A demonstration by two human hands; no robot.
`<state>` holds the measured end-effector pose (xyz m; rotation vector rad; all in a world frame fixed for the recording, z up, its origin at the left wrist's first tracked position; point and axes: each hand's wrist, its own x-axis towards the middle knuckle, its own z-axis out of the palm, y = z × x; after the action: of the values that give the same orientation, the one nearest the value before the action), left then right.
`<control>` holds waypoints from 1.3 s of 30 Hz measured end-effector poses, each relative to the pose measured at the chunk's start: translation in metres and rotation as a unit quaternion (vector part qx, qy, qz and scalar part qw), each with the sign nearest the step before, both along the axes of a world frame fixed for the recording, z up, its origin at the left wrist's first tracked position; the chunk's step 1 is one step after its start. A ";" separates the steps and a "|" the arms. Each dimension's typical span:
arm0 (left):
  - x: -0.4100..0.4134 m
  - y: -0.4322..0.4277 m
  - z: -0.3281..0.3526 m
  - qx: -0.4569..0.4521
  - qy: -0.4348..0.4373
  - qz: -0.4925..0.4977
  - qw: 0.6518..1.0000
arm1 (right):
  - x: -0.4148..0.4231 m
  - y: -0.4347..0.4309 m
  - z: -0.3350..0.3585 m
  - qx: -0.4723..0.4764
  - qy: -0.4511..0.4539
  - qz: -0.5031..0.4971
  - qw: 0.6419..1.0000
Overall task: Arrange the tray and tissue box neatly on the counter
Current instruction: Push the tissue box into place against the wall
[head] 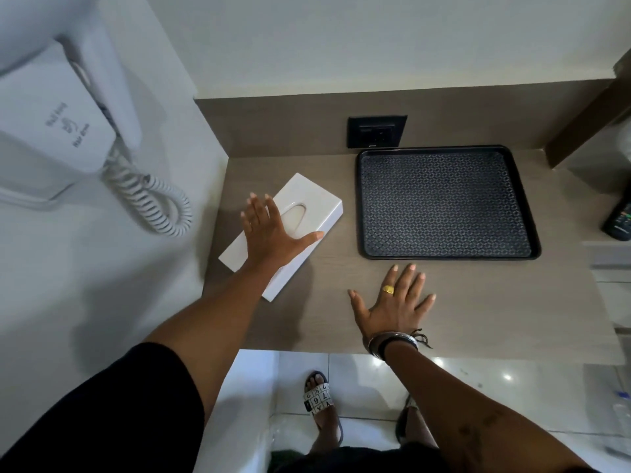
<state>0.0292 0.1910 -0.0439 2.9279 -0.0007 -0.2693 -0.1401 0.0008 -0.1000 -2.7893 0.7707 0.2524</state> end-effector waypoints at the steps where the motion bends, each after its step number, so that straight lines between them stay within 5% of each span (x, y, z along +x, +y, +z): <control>1: 0.001 0.001 -0.001 -0.002 0.014 0.000 1.000 | 0.000 0.000 -0.002 -0.009 0.002 0.002 1.000; 19: 0.002 -0.001 0.011 0.010 0.003 0.000 1.000 | 0.002 -0.001 -0.006 -0.057 0.007 0.016 0.998; 39: 0.074 0.004 0.017 0.007 0.002 0.250 0.968 | 0.000 -0.003 -0.009 -0.042 -0.009 0.022 0.999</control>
<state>0.1034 0.1955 -0.0271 2.8157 0.7275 -0.1911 -0.1401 -0.0022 -0.1090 -2.8867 0.7331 0.2069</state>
